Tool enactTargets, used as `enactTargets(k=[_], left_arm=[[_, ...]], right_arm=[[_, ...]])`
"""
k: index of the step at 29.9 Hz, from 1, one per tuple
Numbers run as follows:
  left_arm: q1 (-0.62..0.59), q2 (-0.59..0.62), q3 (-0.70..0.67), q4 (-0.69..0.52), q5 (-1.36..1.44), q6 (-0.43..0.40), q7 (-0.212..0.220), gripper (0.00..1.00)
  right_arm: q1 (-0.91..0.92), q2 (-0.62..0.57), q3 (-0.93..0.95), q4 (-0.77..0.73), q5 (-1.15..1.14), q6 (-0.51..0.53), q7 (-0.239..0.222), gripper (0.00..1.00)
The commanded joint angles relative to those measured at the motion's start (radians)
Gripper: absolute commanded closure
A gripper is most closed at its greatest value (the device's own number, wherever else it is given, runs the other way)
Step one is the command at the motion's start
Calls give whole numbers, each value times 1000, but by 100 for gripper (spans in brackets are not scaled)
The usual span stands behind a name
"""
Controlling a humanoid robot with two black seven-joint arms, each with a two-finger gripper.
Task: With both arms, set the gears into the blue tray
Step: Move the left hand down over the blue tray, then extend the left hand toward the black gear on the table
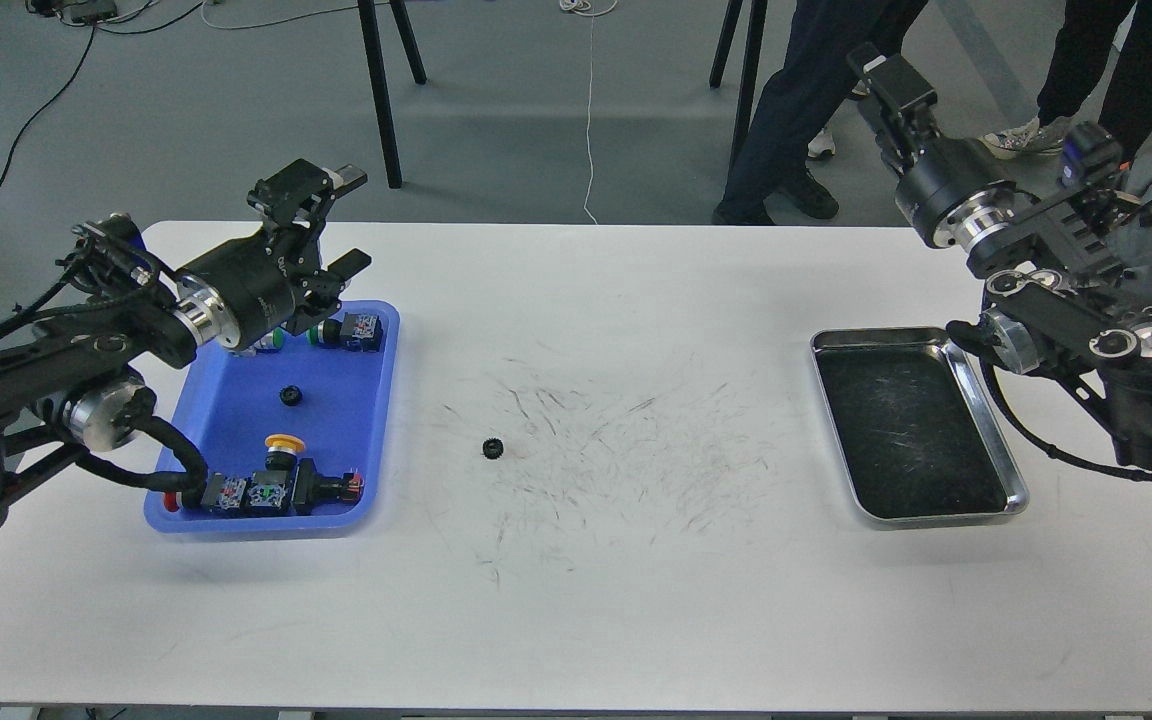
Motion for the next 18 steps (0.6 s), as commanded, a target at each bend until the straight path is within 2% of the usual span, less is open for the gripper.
enactTargets(k=[1, 4, 8, 10, 12, 15, 18], left_arm=[[-11, 34, 27, -68, 23, 32, 5, 0], [-38, 37, 85, -88, 42, 53, 2, 0], [-52, 57, 130, -151, 143, 127, 0, 1], [-57, 57, 170, -168, 155, 136, 0, 1], [-72, 57, 195, -176, 149, 125, 15, 1], [-80, 62, 195, -184, 125, 112, 12, 0], [-72, 52, 196, -167, 134, 96, -26, 0]], right_arm=[[-43, -13, 48, 11, 0, 0, 0, 23], [-82, -54, 81, 37, 39, 2, 0, 17], [-133, -65, 79, 50, 100, 14, 0, 15], [-156, -79, 85, 53, 102, 11, 0, 15], [-175, -82, 91, 67, 102, 11, 0, 15], [-199, -86, 113, 81, 102, 9, 0, 15], [-218, -88, 122, 84, 102, 9, 0, 15]])
